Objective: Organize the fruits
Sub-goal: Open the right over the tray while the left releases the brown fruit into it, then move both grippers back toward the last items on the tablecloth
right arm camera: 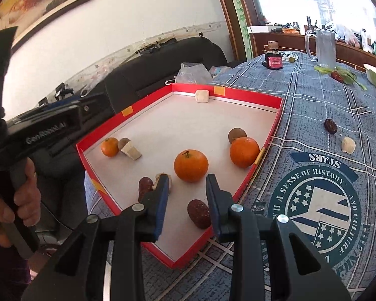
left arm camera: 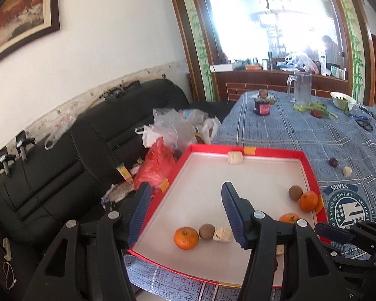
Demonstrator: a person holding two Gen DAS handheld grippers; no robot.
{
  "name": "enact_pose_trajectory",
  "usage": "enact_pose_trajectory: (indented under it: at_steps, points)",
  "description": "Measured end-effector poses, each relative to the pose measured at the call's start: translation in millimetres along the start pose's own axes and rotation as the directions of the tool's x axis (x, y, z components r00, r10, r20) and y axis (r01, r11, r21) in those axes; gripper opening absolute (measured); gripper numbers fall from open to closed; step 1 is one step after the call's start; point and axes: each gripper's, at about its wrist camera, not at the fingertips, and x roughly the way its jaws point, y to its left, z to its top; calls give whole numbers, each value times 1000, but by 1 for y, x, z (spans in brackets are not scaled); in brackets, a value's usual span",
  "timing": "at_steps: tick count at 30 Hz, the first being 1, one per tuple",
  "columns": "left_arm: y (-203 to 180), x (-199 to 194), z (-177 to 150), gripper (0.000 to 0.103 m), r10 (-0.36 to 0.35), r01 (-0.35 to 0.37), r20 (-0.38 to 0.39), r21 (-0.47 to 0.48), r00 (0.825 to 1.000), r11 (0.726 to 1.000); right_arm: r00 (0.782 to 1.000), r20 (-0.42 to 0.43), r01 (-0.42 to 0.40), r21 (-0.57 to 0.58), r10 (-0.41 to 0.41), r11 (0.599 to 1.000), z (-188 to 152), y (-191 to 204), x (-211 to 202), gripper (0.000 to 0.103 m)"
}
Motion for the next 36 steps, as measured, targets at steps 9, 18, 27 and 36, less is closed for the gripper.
enact_pose_trajectory:
  at_steps: [9, 18, 27, 36]
  points:
    - [0, -18, 9, 65, 44, -44, 45, 6, 998, 999, 1000, 20, -23, 18, 22, 1000, -1, -6, -6, 32]
    - [-7, -33, 12, 70, 60, -62, 74, 26, 995, 998, 999, 32, -32, 31, 31, 999, -2, -9, -12, 32]
    - [-17, -48, 16, 79, 68, -74, 111, 48, 992, 996, 999, 43, -36, 59, 33, 998, -4, -19, -20, 32]
    - [-46, -30, 5, 84, -96, 96, -2, 70, 995, 993, 996, 73, 39, 83, -46, 996, -10, -48, -50, 33]
